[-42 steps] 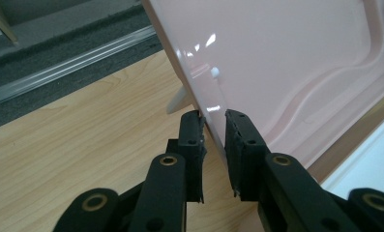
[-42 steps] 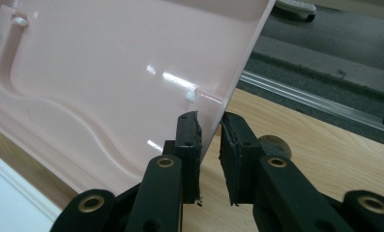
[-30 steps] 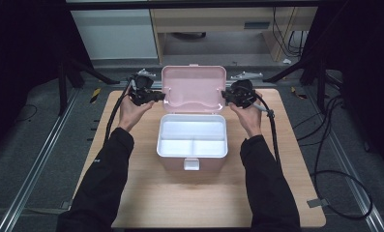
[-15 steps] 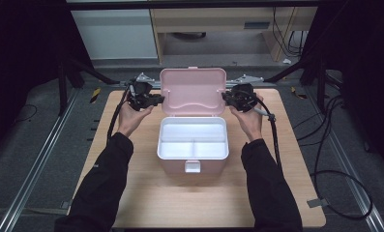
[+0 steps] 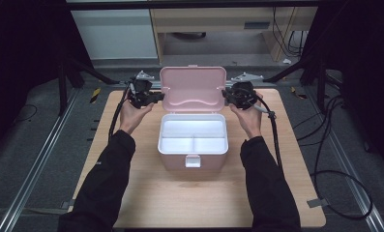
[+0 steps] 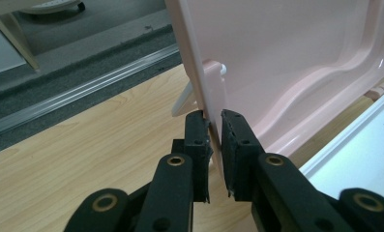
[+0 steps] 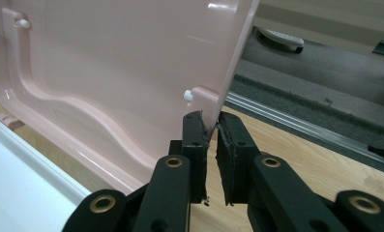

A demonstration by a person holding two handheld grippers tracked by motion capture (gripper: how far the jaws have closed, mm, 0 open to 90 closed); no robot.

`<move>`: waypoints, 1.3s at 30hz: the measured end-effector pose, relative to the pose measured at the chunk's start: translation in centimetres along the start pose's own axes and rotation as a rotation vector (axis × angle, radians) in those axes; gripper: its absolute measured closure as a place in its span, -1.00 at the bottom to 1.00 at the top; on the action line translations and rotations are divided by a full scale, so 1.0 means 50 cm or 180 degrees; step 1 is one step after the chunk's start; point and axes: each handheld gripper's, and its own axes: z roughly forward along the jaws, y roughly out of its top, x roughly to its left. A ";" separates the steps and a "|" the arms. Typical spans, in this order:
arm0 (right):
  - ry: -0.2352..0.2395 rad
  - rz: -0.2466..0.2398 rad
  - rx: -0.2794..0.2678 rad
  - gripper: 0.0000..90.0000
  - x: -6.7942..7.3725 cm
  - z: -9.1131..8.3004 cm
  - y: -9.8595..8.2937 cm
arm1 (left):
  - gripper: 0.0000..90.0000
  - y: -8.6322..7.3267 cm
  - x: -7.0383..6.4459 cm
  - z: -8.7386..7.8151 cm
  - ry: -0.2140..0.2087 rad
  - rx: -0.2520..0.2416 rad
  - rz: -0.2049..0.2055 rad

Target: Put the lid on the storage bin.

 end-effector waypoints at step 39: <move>0.0083 -0.0175 -0.0222 0.83 0.038 -0.069 -0.046 | 0.81 -0.051 -0.036 -0.052 -0.0076 -0.0205 0.0176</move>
